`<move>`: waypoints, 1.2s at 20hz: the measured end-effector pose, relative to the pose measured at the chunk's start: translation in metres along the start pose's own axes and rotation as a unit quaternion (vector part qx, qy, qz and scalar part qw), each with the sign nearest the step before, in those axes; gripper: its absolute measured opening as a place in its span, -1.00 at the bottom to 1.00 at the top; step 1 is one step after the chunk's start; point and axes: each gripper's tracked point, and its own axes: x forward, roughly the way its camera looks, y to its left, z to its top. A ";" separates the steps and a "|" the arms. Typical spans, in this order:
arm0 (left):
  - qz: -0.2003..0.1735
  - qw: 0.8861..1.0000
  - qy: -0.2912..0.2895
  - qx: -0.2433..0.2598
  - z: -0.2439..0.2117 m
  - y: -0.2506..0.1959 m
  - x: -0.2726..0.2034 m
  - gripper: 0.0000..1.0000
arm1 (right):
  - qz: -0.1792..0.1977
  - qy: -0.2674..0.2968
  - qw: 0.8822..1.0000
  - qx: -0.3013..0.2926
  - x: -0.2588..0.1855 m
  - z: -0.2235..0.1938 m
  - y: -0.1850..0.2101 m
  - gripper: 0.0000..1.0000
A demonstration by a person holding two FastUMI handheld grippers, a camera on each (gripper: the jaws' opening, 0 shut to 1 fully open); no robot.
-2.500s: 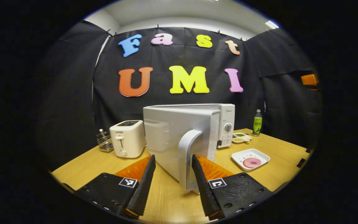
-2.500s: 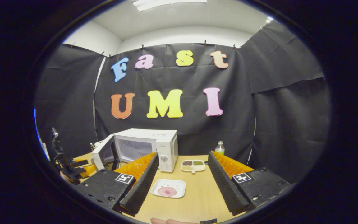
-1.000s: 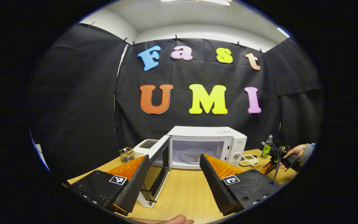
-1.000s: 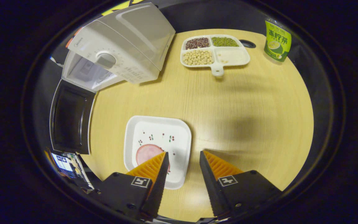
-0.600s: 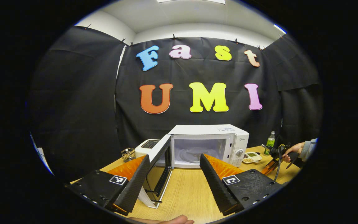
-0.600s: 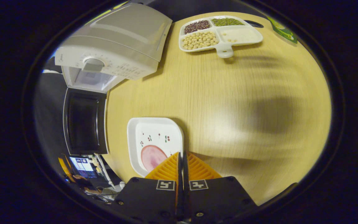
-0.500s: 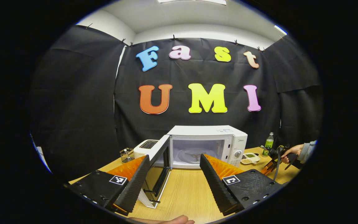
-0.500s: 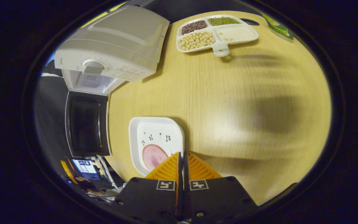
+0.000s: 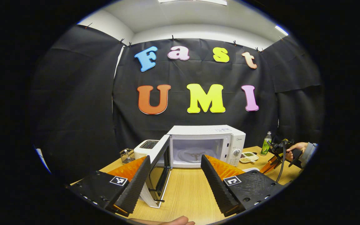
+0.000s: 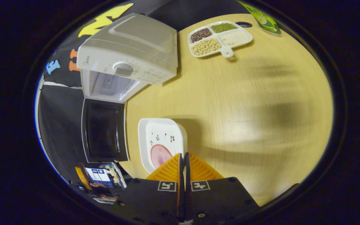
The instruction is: Open the microwave oven with the left hand, put the food in, and close the microwave oven.
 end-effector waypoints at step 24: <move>0.080 0.997 0.012 -0.006 -0.020 0.111 -0.044 0.91 | 0.087 -0.260 0.934 0.230 0.140 0.059 0.206 -0.92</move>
